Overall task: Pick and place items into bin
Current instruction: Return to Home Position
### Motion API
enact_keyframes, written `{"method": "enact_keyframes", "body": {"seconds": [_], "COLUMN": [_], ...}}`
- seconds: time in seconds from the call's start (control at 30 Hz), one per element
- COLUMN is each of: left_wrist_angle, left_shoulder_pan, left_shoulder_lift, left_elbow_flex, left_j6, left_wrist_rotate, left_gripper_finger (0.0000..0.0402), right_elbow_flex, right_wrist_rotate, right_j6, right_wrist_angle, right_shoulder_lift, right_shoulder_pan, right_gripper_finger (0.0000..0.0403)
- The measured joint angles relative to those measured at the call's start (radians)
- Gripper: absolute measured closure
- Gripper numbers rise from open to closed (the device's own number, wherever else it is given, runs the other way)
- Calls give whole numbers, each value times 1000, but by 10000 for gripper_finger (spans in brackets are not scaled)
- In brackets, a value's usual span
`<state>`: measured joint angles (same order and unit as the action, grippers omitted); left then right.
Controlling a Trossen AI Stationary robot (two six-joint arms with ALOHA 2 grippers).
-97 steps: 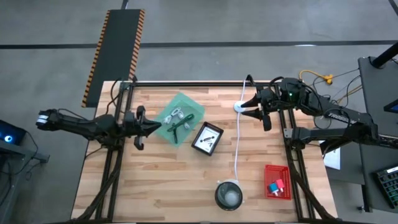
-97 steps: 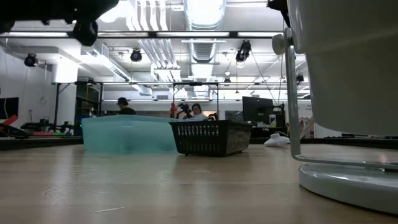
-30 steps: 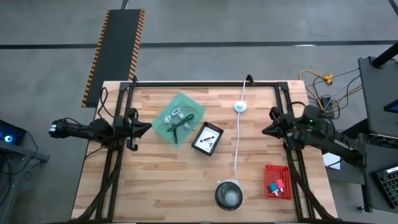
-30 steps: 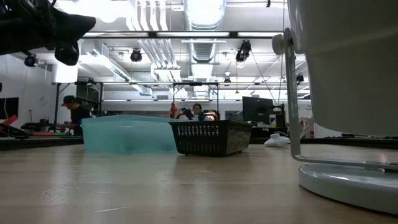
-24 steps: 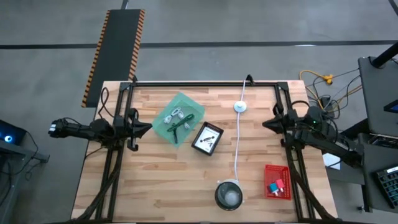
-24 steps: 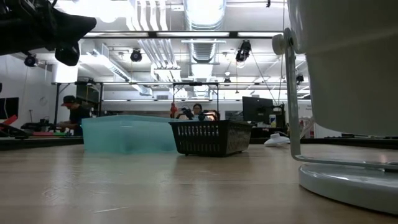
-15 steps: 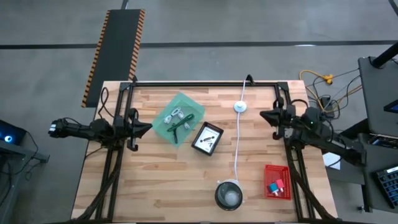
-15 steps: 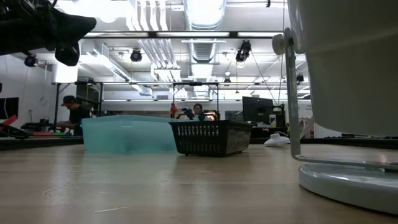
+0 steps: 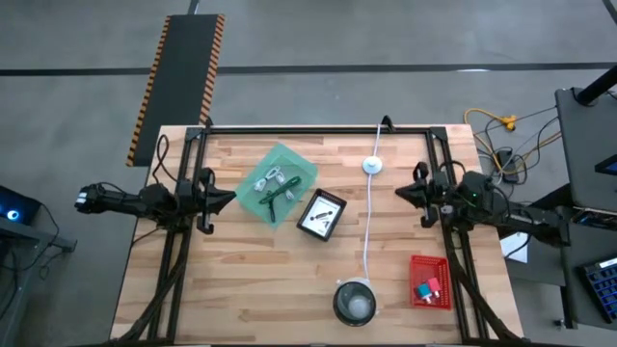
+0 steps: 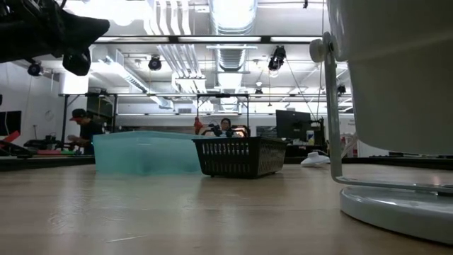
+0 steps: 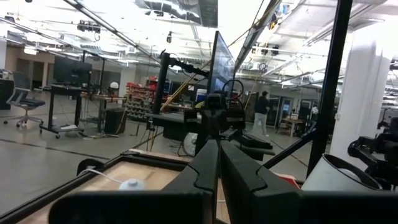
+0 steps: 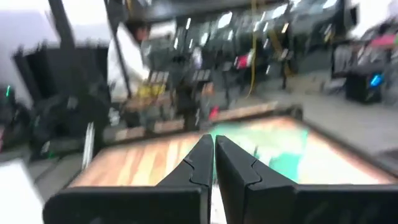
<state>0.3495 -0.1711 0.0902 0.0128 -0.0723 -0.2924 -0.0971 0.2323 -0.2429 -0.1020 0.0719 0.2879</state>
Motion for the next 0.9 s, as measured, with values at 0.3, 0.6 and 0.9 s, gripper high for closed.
{"method": "enact_keyframes", "body": {"seconds": [0.3,0.6,0.9], "left_wrist_angle": [0,-2,-138], "left_shoulder_pan": [1,1,0], "left_shoulder_lift": [0,1,13], "left_elbow_flex": [0,-3,-4], "left_j6": [1,80,26], "left_wrist_rotate": [0,-5,-6], "left_gripper_finger": [402,402,402], "right_elbow_flex": [17,69,74], "right_wrist_rotate": [-47,-178,-145], "right_j6": [1,47,84], "right_wrist_angle": [57,-3,-5], "right_shoulder_lift": [-5,-6,-7], "right_shoulder_pan": [-208,-312,-312], "right_gripper_finger": [395,395,394]}}
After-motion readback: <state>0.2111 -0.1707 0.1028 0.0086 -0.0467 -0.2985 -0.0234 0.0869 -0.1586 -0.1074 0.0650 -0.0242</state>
